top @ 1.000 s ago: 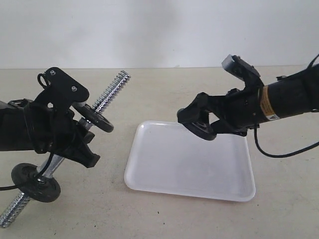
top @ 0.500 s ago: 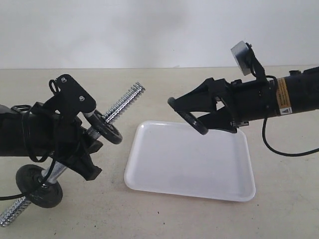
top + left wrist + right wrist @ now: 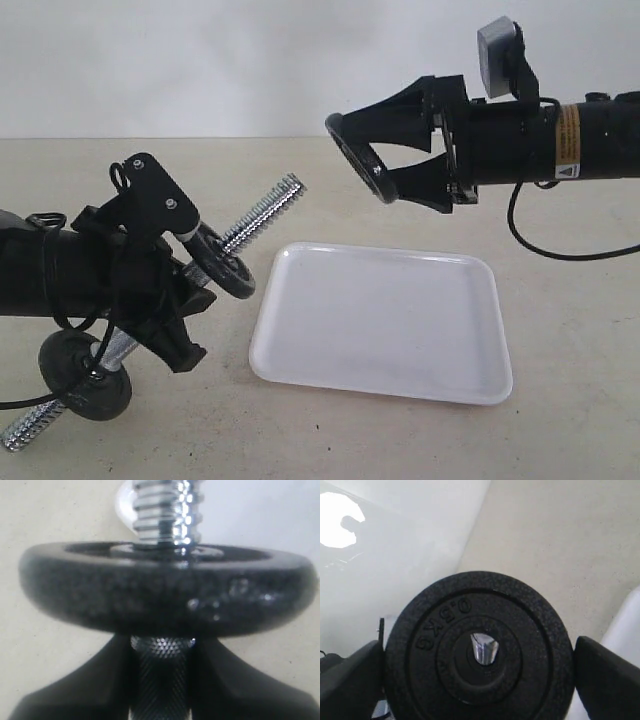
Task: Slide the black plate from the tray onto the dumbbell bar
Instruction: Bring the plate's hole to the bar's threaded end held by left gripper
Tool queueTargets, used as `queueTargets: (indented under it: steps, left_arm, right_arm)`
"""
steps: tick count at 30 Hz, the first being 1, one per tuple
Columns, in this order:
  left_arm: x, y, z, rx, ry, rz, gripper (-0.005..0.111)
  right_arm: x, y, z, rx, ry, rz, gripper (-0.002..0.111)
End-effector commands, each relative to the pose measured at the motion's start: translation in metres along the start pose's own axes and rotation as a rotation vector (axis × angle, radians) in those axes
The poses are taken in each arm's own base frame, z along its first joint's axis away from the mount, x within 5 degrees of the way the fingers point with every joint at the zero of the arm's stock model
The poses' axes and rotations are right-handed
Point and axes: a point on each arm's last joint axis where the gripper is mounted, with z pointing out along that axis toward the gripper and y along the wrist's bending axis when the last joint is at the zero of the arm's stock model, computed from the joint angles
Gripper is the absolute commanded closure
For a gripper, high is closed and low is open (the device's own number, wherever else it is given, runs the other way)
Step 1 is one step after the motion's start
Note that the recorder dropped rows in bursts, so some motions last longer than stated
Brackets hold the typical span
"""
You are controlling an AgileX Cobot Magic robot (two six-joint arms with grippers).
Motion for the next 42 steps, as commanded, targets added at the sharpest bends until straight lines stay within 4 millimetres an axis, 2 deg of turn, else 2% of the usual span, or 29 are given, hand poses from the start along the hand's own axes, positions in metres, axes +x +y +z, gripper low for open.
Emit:
queueTargets:
  steps: [1,7,16,42]
  left_arm:
    - [-0.018,0.001,-0.013,0.016,-0.087,0.016,0.102]
    - [-0.019,-0.002,-0.013,0.048,-0.098,0.034,0.102]
    - [-0.02,-0.005,-0.013,0.083,-0.112,0.048,0.102]
    - [-0.02,-0.004,-0.013,0.071,-0.108,0.048,0.102]
  right_arm:
    - [-0.011,0.018,-0.003,-0.086,-0.039,-0.003,0.108]
    - [-0.008,0.017,0.0,-0.072,-0.018,-0.012,0.108]
    - [0.002,0.022,0.025,-0.009,0.012,-0.05,0.108]
    - [0.009,0.023,0.025,-0.026,0.096,-0.053,0.108]
